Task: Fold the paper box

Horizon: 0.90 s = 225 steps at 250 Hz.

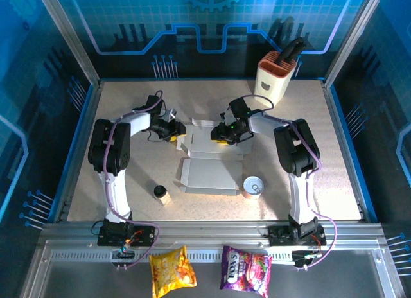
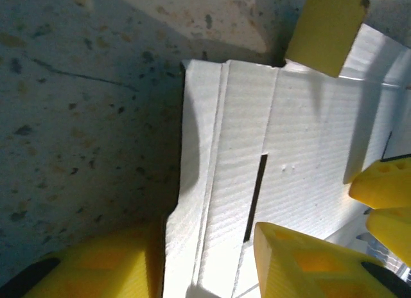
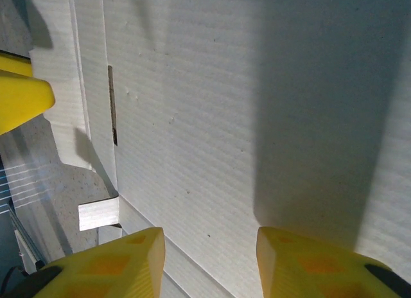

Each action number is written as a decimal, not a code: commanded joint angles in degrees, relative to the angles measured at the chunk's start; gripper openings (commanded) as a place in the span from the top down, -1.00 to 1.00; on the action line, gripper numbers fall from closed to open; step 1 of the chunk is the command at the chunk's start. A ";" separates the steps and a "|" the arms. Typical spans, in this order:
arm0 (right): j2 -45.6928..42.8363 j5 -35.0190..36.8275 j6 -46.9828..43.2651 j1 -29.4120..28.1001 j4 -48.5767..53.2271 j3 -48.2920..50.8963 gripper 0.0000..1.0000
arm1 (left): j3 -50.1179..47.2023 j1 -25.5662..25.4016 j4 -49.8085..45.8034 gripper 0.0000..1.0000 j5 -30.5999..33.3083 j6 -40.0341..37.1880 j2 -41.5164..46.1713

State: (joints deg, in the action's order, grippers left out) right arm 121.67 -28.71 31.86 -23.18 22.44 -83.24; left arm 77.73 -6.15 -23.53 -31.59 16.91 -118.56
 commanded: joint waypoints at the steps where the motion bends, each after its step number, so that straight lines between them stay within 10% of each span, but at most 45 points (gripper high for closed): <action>1: 1.47 0.06 -0.61 -0.23 0.86 0.02 0.13 | -1.09 0.33 1.54 0.16 -5.25 -1.17 -0.31; 225: 2.34 -0.38 -0.93 -0.96 2.35 -2.63 0.12 | -0.59 -1.03 1.71 0.62 -6.79 -2.40 -0.69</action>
State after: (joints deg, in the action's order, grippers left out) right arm 122.39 -28.73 31.83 -23.29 23.07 -84.18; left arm 75.61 -6.55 -21.69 -36.12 15.90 -118.56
